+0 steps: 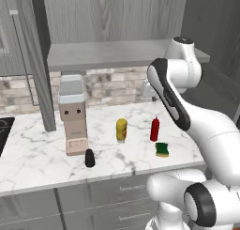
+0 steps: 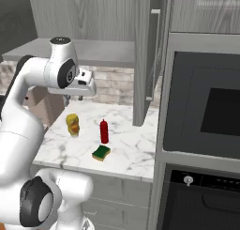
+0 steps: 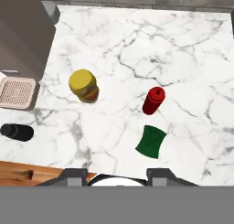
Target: There are various items on the counter. Only move the condiments/shakers into the cabinet.
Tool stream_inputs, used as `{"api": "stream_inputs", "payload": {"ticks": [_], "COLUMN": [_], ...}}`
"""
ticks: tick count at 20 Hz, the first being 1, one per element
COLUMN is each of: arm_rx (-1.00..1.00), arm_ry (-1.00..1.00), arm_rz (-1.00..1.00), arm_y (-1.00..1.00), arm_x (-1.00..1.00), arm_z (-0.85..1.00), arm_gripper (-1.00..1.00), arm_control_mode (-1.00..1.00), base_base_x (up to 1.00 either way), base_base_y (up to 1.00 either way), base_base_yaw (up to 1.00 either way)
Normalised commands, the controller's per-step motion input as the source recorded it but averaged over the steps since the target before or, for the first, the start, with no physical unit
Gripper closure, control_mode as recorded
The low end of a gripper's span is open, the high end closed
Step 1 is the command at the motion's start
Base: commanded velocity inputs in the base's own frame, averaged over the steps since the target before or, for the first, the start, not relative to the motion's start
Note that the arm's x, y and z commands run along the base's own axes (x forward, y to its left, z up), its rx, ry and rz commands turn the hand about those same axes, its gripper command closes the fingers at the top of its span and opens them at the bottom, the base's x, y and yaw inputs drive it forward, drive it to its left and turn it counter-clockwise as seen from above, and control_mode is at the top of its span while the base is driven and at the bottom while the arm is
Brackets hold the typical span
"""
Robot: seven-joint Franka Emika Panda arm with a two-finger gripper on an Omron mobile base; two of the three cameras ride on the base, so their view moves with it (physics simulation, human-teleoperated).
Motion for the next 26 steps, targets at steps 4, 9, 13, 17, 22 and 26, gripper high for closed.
{"api": "stream_inputs", "payload": {"ticks": [4,9,13,17,22,26], "arm_rx": [0.0,0.0,0.0,-0.04,-0.1,-0.07], "arm_ry": [0.0,0.01,0.0,0.0,-0.01,-0.14], "arm_rz": [0.0,0.0,0.0,-0.01,-0.05,-0.03], "arm_y": [0.0,0.0,-0.01,-0.12,-0.39,-0.28], "arm_x": [-0.14,-0.19,-0.34,-0.33,-0.11,-0.03], "arm_z": [-0.05,-0.2,-0.56,-0.79,-0.75,-0.56], "arm_gripper": [-1.0,-1.0,-1.0,-1.0,-1.0,-1.0], "arm_control_mode": [-1.0,-1.0,-1.0,-1.0,-1.0,-1.0], "base_base_x": [0.0,0.0,0.0,0.0,0.0,0.0], "base_base_y": [0.0,0.0,0.0,0.0,0.0,0.0], "base_base_yaw": [0.0,0.0,0.0,0.0,0.0,0.0]}}
